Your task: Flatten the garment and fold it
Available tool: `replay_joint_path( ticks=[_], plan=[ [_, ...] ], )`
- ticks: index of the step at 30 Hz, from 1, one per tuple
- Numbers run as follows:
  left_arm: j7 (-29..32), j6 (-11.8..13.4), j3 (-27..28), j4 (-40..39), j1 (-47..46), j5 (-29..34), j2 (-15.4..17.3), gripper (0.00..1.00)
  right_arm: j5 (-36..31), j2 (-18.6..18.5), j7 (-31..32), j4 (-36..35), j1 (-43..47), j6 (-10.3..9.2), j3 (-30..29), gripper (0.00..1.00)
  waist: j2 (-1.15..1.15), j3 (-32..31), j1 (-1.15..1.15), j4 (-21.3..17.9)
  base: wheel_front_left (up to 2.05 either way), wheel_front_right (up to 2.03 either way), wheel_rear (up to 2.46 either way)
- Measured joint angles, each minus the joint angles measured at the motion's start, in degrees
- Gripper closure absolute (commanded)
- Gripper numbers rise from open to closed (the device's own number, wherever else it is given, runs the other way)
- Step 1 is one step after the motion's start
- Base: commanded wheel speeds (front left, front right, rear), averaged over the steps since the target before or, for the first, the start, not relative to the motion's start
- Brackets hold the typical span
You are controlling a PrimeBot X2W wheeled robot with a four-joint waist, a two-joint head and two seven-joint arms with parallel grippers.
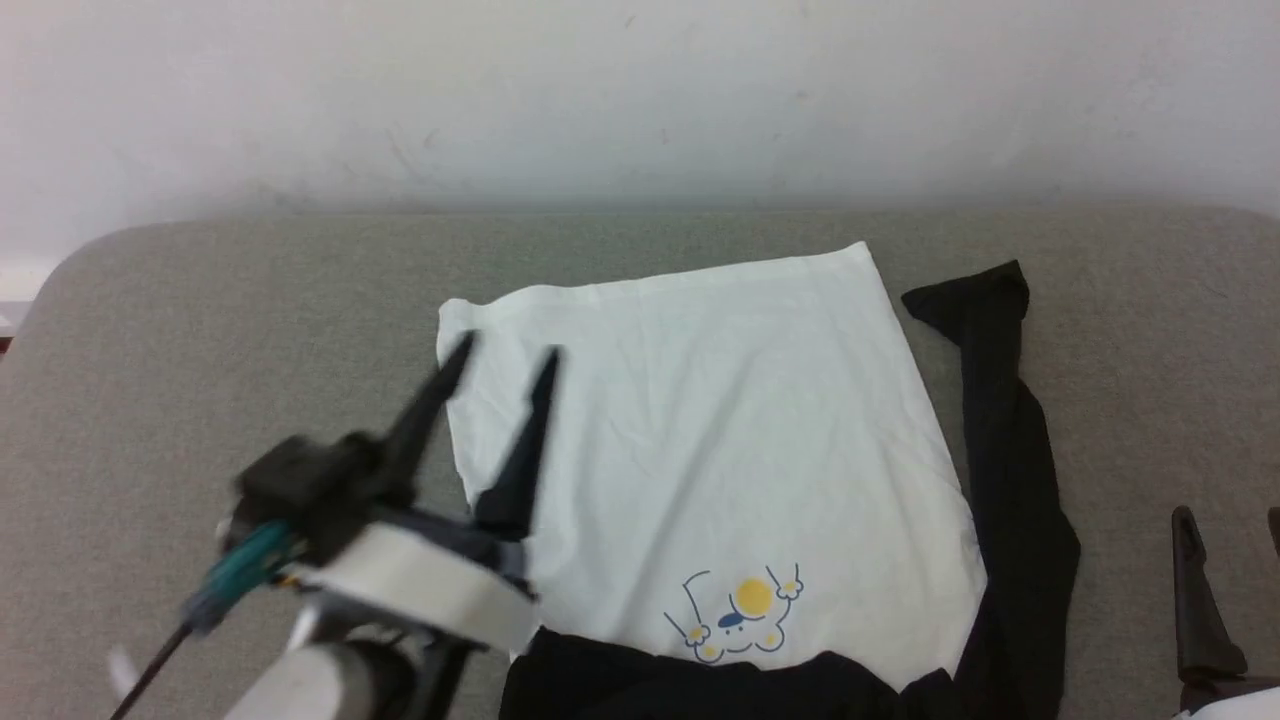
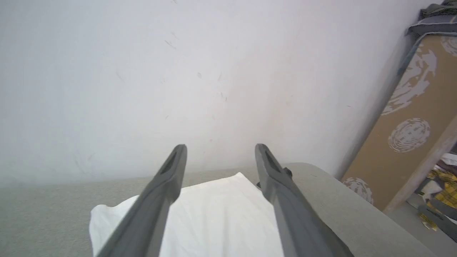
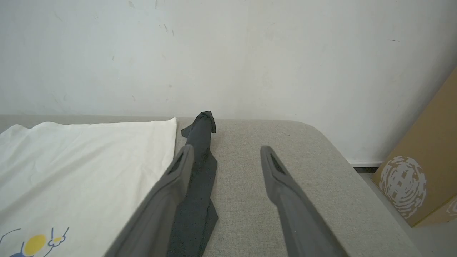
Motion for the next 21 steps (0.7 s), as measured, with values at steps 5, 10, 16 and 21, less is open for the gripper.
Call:
replay_joint_path(
  ticks=[5, 10, 16, 21],
  plan=[
    [-8.2, 4.93, 7.24, -3.8, 10.94, 0.7, 3.43, 0.0, 0.38, 0.0, -0.42, 0.41, 0.2, 0.0, 0.4, 0.0, 0.0, -0.49, 0.0, 0.82, 0.0, 0.0, 0.0],
    [-13.4, 6.19, 10.76, -4.83, 21.17, 4.27, 6.49, 0.0, 0.56, 0.01, -0.59, 0.69, 0.66, 0.0, 1.29, 0.0, 0.0, -0.5, 0.0, 1.33, 0.0, 0.0, 0.0],
    [-14.28, 7.01, 15.29, -3.1, 28.97, 6.31, 3.05, 0.0, 1.45, 0.0, -1.34, 1.67, 1.6, 0.0, 1.74, 0.0, 0.0, -0.05, 0.0, 2.1, 0.0, 0.0, 0.0],
    [-14.28, 1.77, 19.62, -2.52, 29.19, 7.39, -1.26, 0.0, 1.2, 0.01, -1.35, 1.71, 1.32, 0.0, 2.19, 0.0, 0.0, 1.14, 0.01, 2.56, 0.0, 0.0, 0.0]
  ],
)
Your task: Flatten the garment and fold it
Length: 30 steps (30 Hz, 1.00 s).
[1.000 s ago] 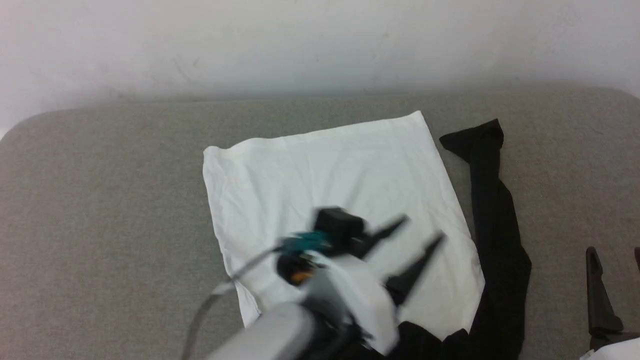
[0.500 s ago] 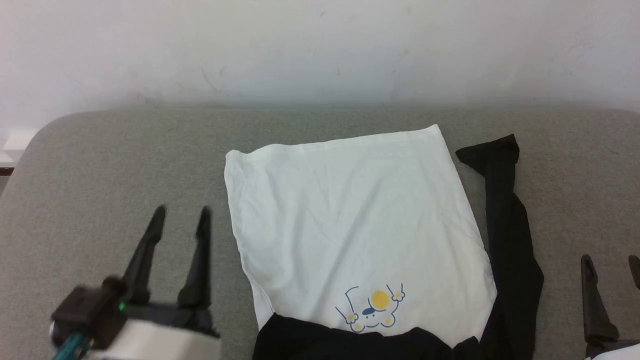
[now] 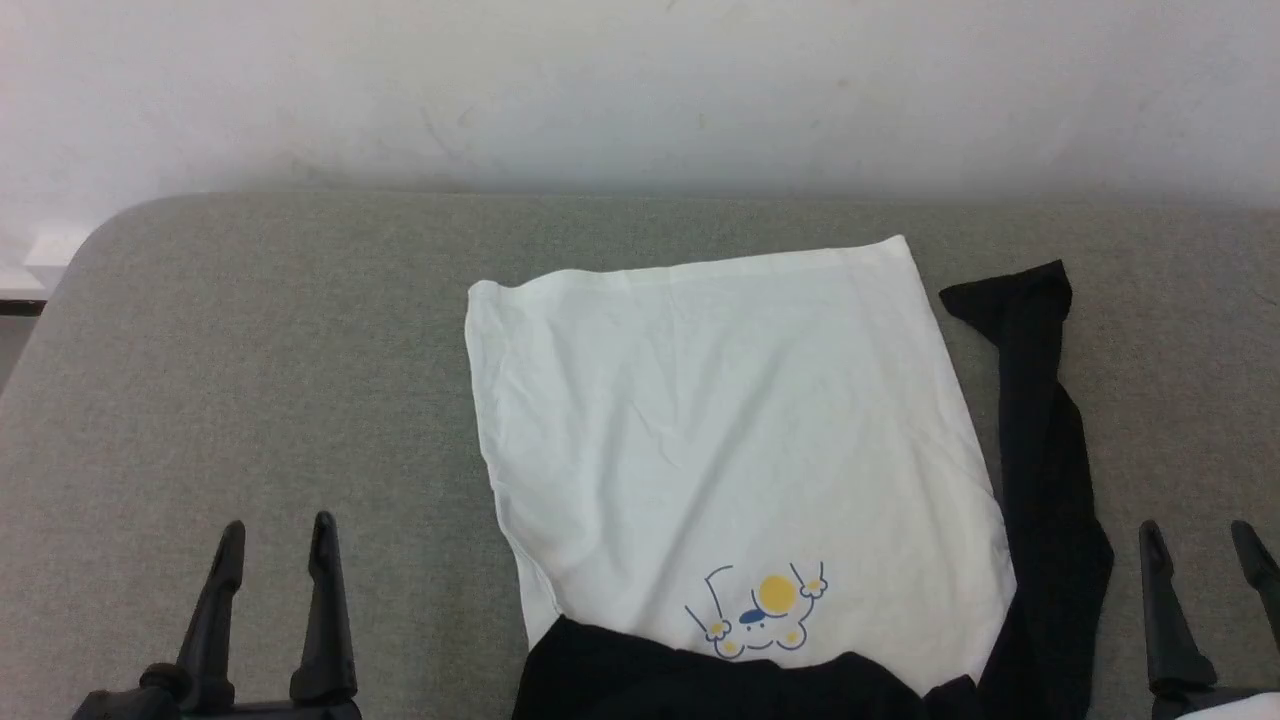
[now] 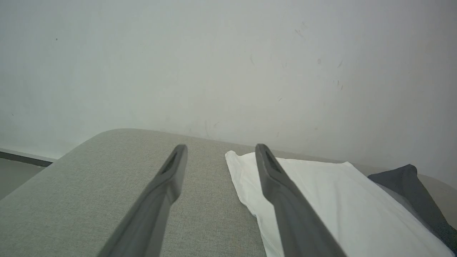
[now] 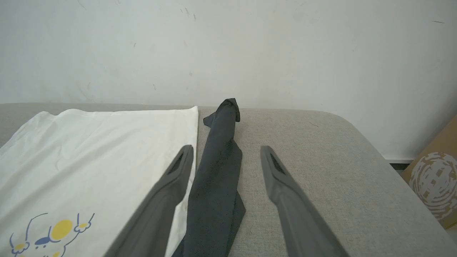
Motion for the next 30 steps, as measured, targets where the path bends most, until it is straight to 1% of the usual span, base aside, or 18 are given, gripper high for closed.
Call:
replay_joint_path(
  ticks=[5, 7, 11, 13, 15, 17, 21, 25, 30],
  plan=[
    [-0.04, -4.07, 2.89, 0.08, -0.82, 0.84, -3.65, 0.0, -1.54, 0.02, 1.59, -1.7, -3.85, 0.0, 1.01, 0.0, 0.0, 1.96, 0.0, -0.04, 0.0, 0.0, 0.0],
    [-0.07, -5.12, 3.55, 0.24, -1.82, 1.01, -4.93, 0.0, -1.49, 0.0, 2.96, -2.67, -7.03, 0.0, 0.84, 0.0, 0.0, 2.97, 0.0, -0.14, 0.0, 0.0, 0.0],
    [-0.05, -7.06, 4.53, 0.46, -4.11, 1.42, -7.12, 0.0, -2.26, -0.12, 7.58, -4.64, -14.65, 0.0, 0.05, 0.0, 0.0, 5.41, 0.0, -0.25, 0.0, 0.0, 0.0],
    [-0.07, -7.73, 4.85, 0.56, -4.99, 1.6, -8.01, 0.0, -2.9, -1.65, 10.57, -5.14, -19.06, 0.0, 0.05, 0.0, 0.0, 6.82, 0.0, -0.23, 0.0, 0.0, 0.0],
    [-0.05, -8.34, 5.2, 0.66, -5.74, 2.11, -8.71, 0.0, -2.78, -4.75, 13.88, -4.94, -23.79, 0.0, 0.22, 0.0, 0.0, 8.36, 0.01, -0.17, 0.0, 0.0, 0.0],
    [-0.05, -9.02, 5.73, 0.69, -6.79, 2.48, -9.38, 0.0, -1.53, -7.19, 18.07, -3.53, -28.78, 0.0, 0.2, 0.0, 0.0, 9.99, 0.01, -0.08, 0.0, 0.0, 0.0],
    [-0.05, -10.17, 6.71, 0.91, -8.88, 3.28, -10.34, 0.0, 0.41, -9.7, 27.49, 1.26, -37.46, 0.0, 0.01, 0.0, 0.0, 13.26, 0.01, 0.22, 0.0, 0.0, 0.0],
    [-0.05, -12.06, 7.39, 1.48, -11.32, 3.5, -11.28, 0.0, 1.03, -10.01, 35.07, 7.19, -44.06, 0.0, -2.21, 0.0, 0.0, 16.28, 0.02, 0.85, 0.0, 0.0, 0.0],
    [-0.05, -14.54, 7.87, 3.49, -14.61, 4.01, -12.18, 0.0, -0.78, -9.31, 42.98, 12.65, -47.04, 0.0, -5.77, 0.0, 0.0, 19.09, 0.01, 2.65, 0.0, 0.0, 0.0]
  ],
)
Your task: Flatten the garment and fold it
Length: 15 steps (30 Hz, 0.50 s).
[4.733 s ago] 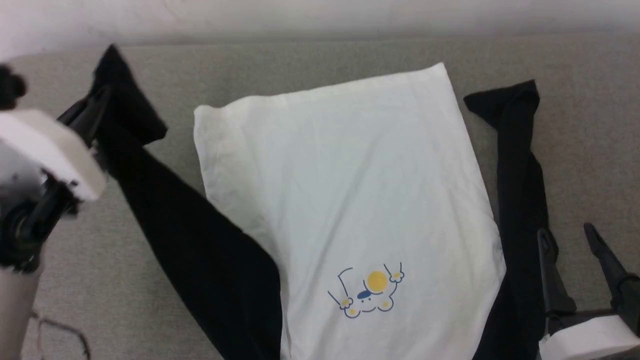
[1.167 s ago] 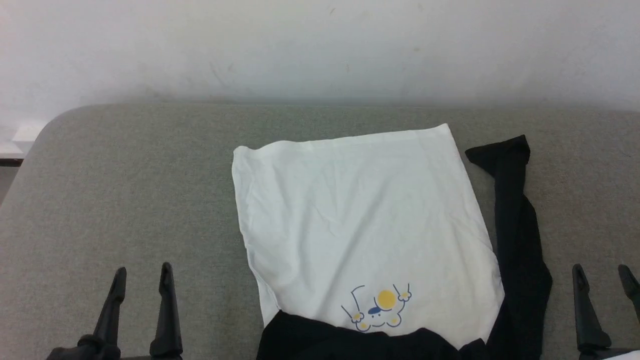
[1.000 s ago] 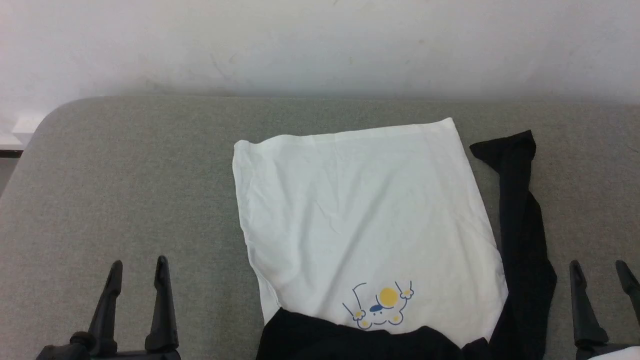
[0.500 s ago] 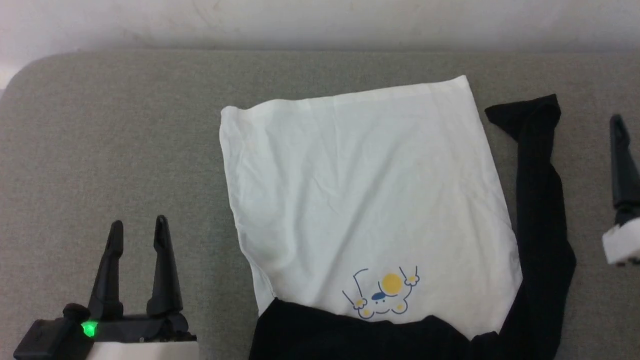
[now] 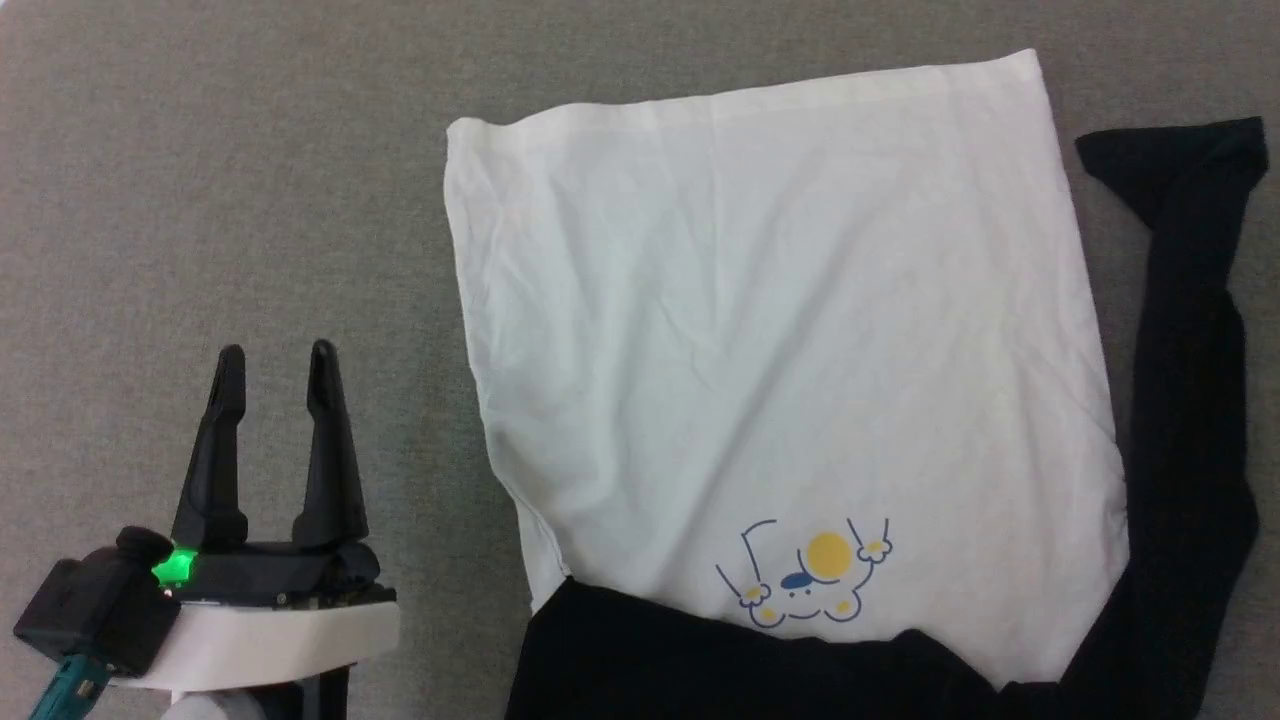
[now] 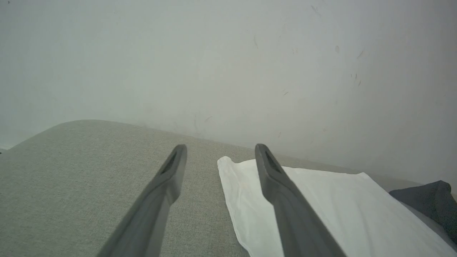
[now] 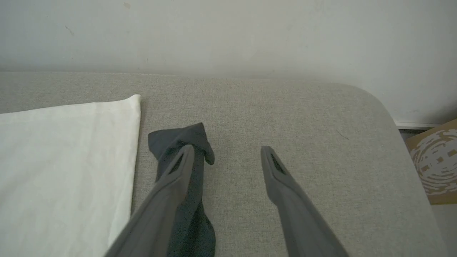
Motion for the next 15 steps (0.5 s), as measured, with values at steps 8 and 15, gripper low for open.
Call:
replay_joint_path(
  ticks=[8, 15],
  plan=[
    [0.0, -2.21, 0.34, 2.0, -2.38, 0.57, -1.67, 0.0, -1.13, 1.55, 1.23, 3.49, -1.63, 0.0, -1.21, 0.0, 0.0, 3.33, -0.01, 3.07, 0.0, 0.0, 0.0],
    [0.0, -3.14, 0.62, 3.2, -3.3, 1.46, -2.58, 0.0, -3.31, 3.11, -3.31, 7.87, -2.55, 0.0, -3.26, 1.0, 0.0, 4.85, 0.0, 4.42, 0.0, 0.0, 0.0]
  ],
)
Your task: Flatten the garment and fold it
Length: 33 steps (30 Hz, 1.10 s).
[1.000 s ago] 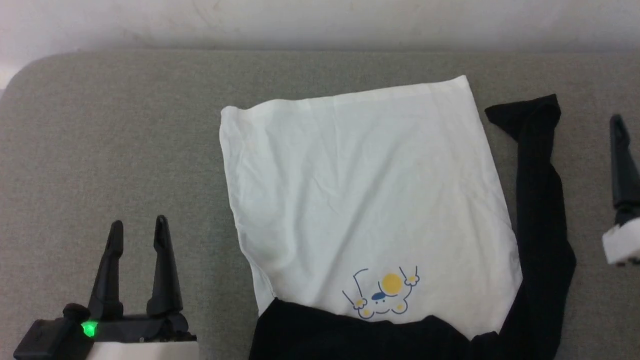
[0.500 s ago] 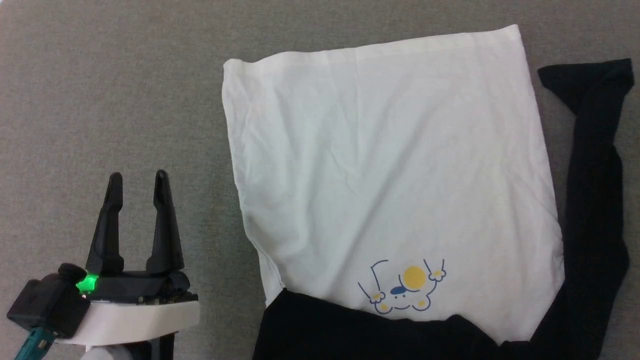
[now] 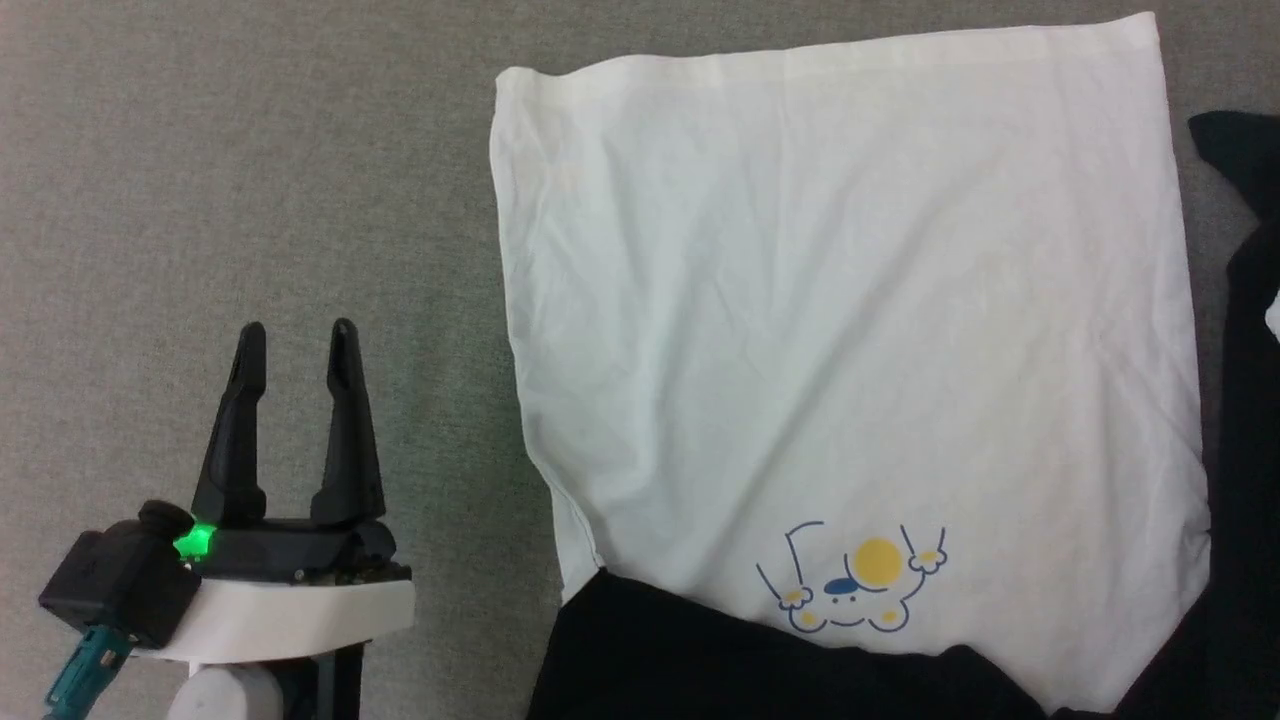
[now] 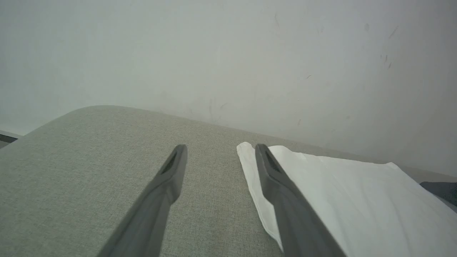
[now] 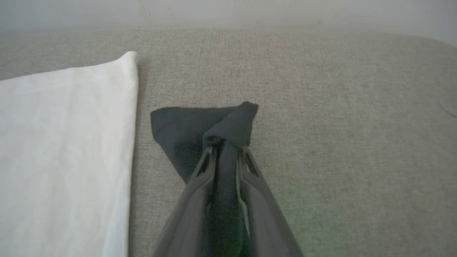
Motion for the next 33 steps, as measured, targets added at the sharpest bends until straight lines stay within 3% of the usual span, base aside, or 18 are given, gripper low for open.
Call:
replay_joint_path(
  ticks=[9, 19, 25, 29, 33],
  plan=[
    [-0.01, -0.41, 1.46, 1.29, 0.16, 0.98, 0.14, 0.0, 1.66, 0.0, -9.76, -0.85, -0.97, 0.0, -1.89, 1.0, 0.0, -3.39, -0.01, -1.1, 0.0, 0.0, 0.0],
    [1.34, 0.67, 3.49, 0.66, 7.0, 0.87, 1.2, 0.0, 10.01, -2.23, -13.68, -12.61, 8.75, -0.01, -8.78, 1.0, 0.0, -13.13, -0.02, -2.89, 0.0, 0.0, 0.0],
    [2.11, 1.36, 4.46, -1.29, 11.72, 0.32, 1.47, 0.0, 14.15, 2.37, -12.93, -22.87, 17.91, -0.01, -10.98, 1.0, 0.0, -18.9, -0.03, -3.56, 0.0, 0.0, 0.0],
    [2.16, 2.16, 5.35, -2.1, 13.91, 0.13, 1.58, 0.0, 15.23, 4.19, -12.33, -27.88, 22.95, -0.01, -9.06, 1.0, 0.0, -21.82, -0.03, -3.9, 0.0, 0.0, 0.0],
    [2.63, 2.6, 5.99, -2.66, 15.67, -0.12, 1.91, 0.0, 16.22, 5.05, -11.55, -30.64, 25.29, -0.01, -3.24, 1.0, 0.0, -24.07, -0.02, -4.26, 0.0, 0.0, 0.0]
  ],
)
